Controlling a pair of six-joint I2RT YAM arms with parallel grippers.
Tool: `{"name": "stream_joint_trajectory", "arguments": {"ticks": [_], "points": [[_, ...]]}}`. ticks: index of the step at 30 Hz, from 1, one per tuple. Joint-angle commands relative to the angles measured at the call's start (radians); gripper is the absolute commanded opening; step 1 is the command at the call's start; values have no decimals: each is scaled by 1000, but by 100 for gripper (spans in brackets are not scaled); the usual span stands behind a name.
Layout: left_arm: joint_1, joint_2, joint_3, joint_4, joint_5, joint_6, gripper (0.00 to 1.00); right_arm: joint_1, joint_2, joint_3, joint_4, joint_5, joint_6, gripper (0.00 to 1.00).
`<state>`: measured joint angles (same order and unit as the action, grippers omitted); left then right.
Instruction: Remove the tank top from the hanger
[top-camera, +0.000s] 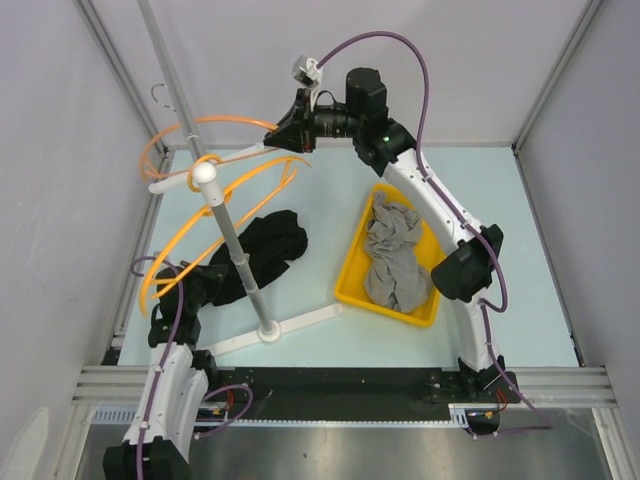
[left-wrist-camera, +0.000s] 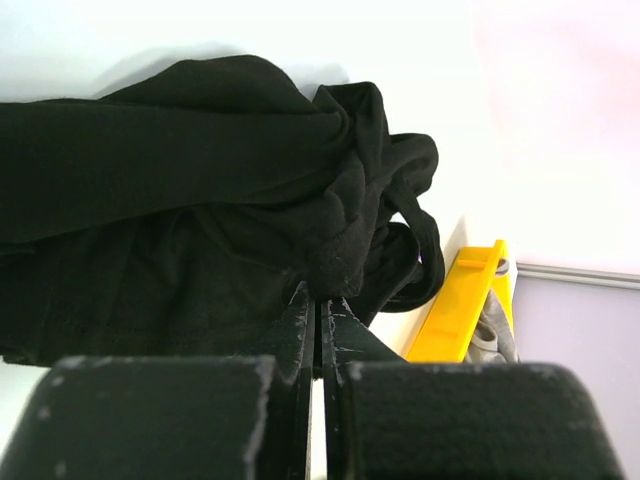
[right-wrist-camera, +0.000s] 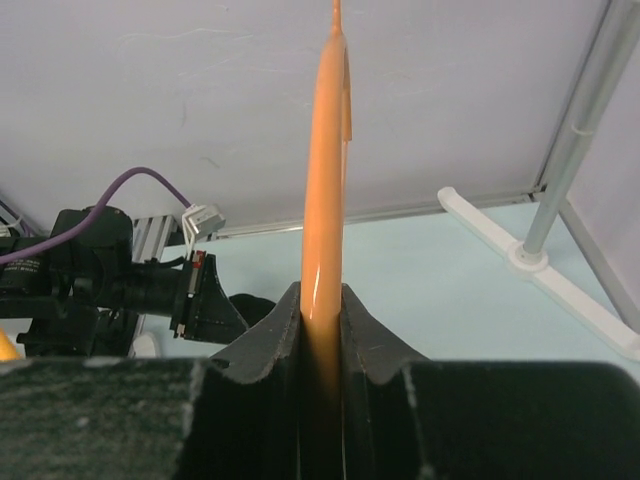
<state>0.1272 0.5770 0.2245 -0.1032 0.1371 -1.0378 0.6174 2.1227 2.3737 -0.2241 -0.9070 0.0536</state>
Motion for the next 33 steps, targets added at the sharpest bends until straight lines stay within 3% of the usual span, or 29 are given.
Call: {"name": "stream_joint_trajectory", "arguments": {"ticks": [1,10,25,33], "points": [[6,-22,16,-12,-8,18,0,13,-35,65,132,-18,25,0],[5,14,7,10,-5,15,0,13,-69,64,261,-38,111,0],[6,34,7,27,2,12,0,12,-112,64,304,-29,150,0],[5,81,7,62,24,10,0,8,-262,-227,406,2,144,0]]}}
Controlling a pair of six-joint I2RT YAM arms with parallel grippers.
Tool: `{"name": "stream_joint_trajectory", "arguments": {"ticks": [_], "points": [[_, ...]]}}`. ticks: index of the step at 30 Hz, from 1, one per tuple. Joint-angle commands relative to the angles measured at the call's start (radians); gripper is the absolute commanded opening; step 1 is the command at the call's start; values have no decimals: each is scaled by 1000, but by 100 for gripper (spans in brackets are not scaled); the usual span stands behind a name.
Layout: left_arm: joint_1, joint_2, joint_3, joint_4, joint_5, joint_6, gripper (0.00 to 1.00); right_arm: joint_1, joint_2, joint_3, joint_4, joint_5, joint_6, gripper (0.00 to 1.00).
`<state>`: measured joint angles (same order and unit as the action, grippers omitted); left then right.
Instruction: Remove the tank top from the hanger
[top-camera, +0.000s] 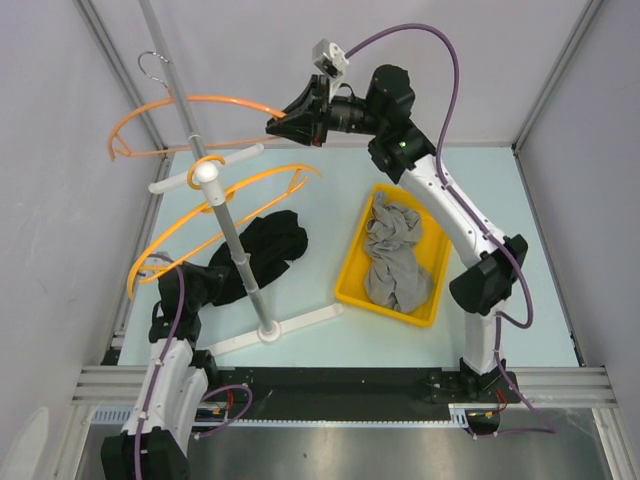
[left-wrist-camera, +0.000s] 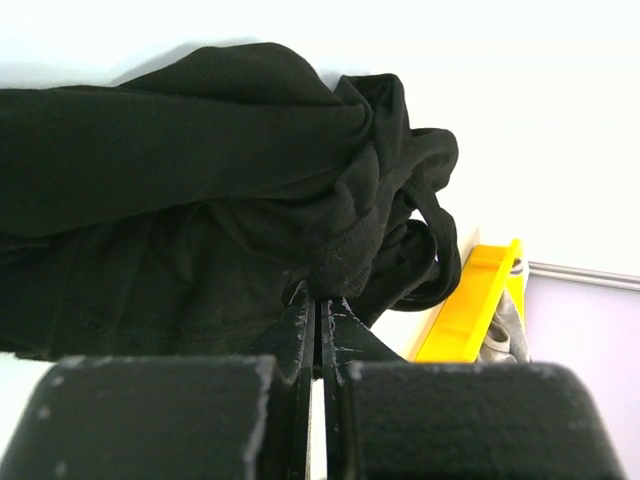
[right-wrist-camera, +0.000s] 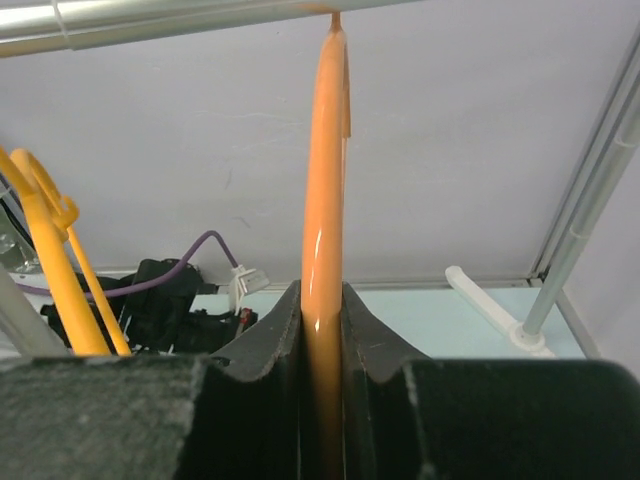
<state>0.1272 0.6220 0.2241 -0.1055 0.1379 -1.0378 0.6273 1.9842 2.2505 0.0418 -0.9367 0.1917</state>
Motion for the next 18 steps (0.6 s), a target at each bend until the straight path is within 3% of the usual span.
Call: {"name": "stream_joint_trajectory", "arguments": {"ticks": [1,11,18], "points": [[6,50,6,73,29,9,0,-3,-137,-133,156,33,12,0],[-41,228,14,174,5,-33,0,-17,-228,-333,208,47,18,0],[-98,370,32,254,-50,-76,0,-28,-257,-402,216,70,31,8]]}}
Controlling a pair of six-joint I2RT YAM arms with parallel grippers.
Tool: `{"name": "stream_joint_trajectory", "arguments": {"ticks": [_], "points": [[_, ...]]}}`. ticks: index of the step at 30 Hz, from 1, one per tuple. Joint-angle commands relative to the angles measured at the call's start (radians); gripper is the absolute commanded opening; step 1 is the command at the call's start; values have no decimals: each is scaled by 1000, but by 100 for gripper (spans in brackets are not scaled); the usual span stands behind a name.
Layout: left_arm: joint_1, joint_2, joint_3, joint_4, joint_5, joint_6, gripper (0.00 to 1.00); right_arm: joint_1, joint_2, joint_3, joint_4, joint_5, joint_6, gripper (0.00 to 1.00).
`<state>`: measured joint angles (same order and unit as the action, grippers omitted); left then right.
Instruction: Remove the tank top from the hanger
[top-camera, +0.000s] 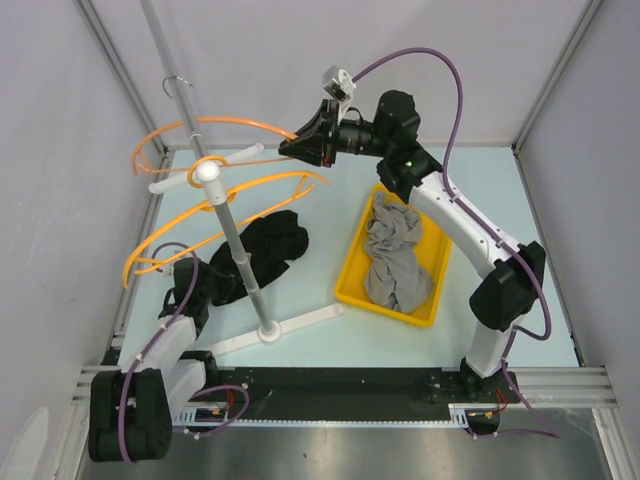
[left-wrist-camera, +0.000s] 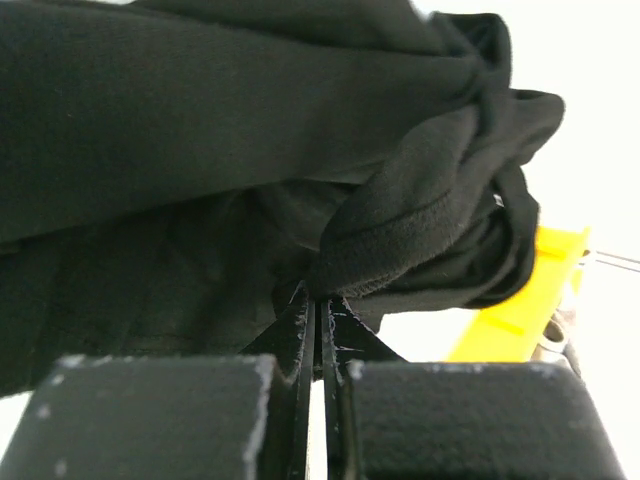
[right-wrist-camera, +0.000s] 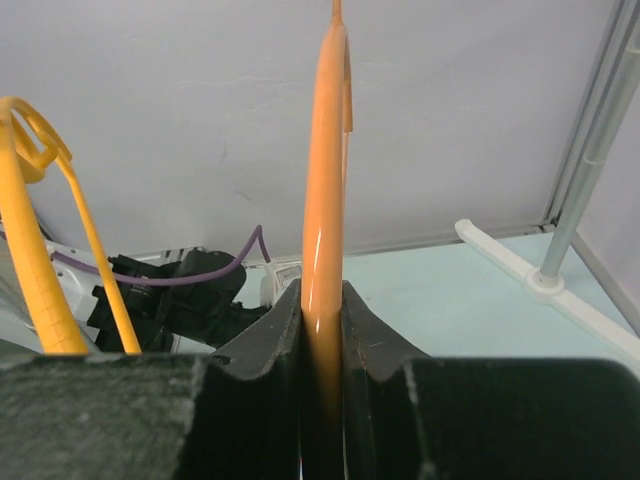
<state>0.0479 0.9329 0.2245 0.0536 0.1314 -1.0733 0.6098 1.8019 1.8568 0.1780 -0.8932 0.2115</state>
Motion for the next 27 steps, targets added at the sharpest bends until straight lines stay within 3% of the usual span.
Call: {"name": "stream_joint_trajectory", "arguments": {"ticks": [1,4,5,7,8,10,14,17,21,23,27], "points": [[-26,81,33,104,-44,-43,0,-12,-82,-17,78,28,6,12],[-39,162,50,137,-61,-57,0,-21,-117,-71,58,52,-9,28],[-46,182,55,156,-62,-62,0,-25,-128,-106,31,81,-11,43],[-86,256,64,182,-61,-80,0,-50,-173,-149,-1,120,2,55],[-91,282,68,211,-58,-85,0,-64,-196,-178,-8,163,14,69],[-111,348,82,248,-52,-97,0,-109,-265,-292,3,210,63,85],[-134,391,113,262,-52,-109,0,-192,-371,-483,31,309,136,100],[-134,334,87,264,-70,-131,1,-249,-411,-631,105,365,190,100],[-134,219,61,213,-93,-132,31,-245,-326,-696,153,433,186,100],[-134,143,36,181,-96,-146,39,-222,-216,-691,216,424,195,100],[-134,2,12,69,-124,-160,71,-136,-23,-618,255,450,175,100]]}}
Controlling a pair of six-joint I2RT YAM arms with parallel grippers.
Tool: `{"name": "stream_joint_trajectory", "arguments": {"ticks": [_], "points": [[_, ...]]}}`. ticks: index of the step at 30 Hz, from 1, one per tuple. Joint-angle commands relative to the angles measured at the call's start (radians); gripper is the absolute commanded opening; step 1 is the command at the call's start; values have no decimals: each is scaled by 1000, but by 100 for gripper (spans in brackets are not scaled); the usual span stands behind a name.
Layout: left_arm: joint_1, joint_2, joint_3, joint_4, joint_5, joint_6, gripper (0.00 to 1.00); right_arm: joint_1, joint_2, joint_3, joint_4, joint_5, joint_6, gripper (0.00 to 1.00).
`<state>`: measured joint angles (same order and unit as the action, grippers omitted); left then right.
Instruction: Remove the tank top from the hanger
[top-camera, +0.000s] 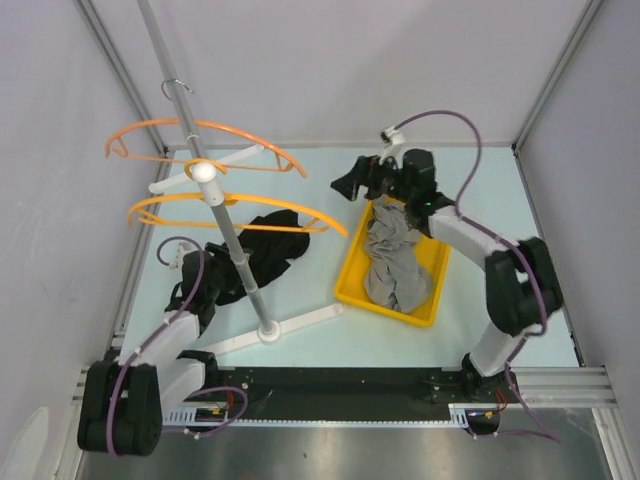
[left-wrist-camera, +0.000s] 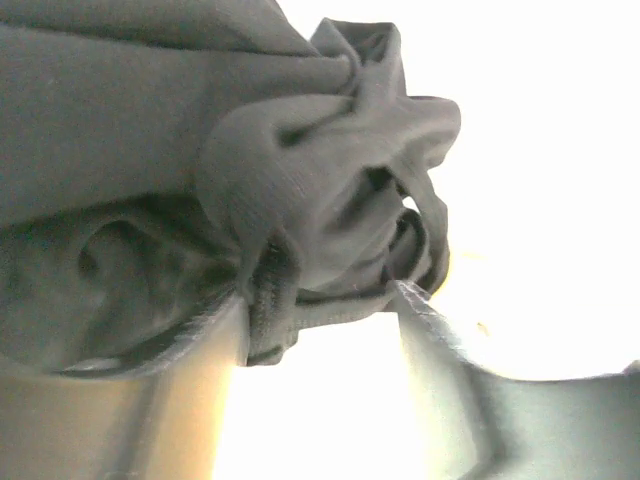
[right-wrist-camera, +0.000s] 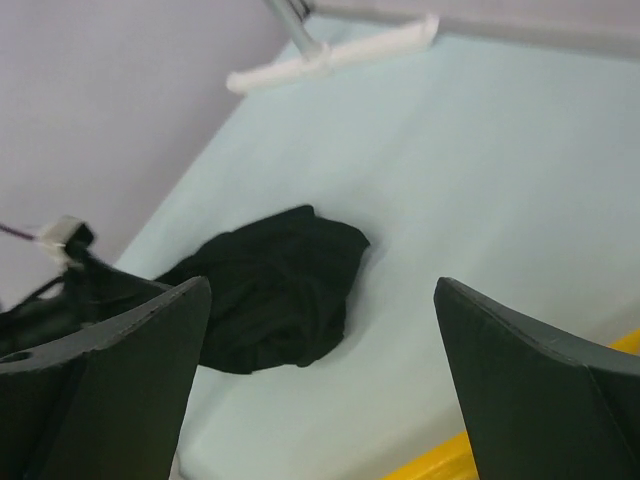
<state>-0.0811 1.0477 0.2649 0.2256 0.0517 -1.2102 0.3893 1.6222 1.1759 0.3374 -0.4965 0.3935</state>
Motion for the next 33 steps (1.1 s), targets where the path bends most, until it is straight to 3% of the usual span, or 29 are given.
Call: {"name": "stream_joint_trajectory", "arguments": {"ticks": [1,3,5,9,15,20,21,23,26,27,28,29,33], "points": [[-5,-139,-32,-161,-59,-23,75,100,186,76,124,53,-2,100],[-5,-225,-39,-256,-102,-26,85,144,277,117,143,67,7,100],[-5,-296,-29,-328,-131,-37,88,172,352,157,117,85,-8,100],[-5,-371,-6,-488,-154,-48,90,230,445,179,143,78,24,100],[-5,-426,-9,-542,-151,-46,90,319,521,159,196,113,94,94],[-5,-463,-10,-572,-162,-37,89,404,561,157,192,168,94,76],[-5,-469,-12,-578,-158,-37,89,407,568,166,155,176,93,65],[-5,-489,-13,-583,-144,-35,89,414,591,198,117,180,93,56],[-5,-515,-33,-533,-69,-22,88,416,584,186,72,239,91,29],[-5,-522,-36,-525,-61,-23,88,398,571,170,80,272,91,13],[-5,-528,-39,-526,-18,-25,88,382,556,148,101,276,114,5],[-5,-538,-42,-529,-7,-26,87,364,514,95,126,271,129,0],[-5,-578,-58,-534,46,-12,86,237,394,51,175,234,139,0]]}}
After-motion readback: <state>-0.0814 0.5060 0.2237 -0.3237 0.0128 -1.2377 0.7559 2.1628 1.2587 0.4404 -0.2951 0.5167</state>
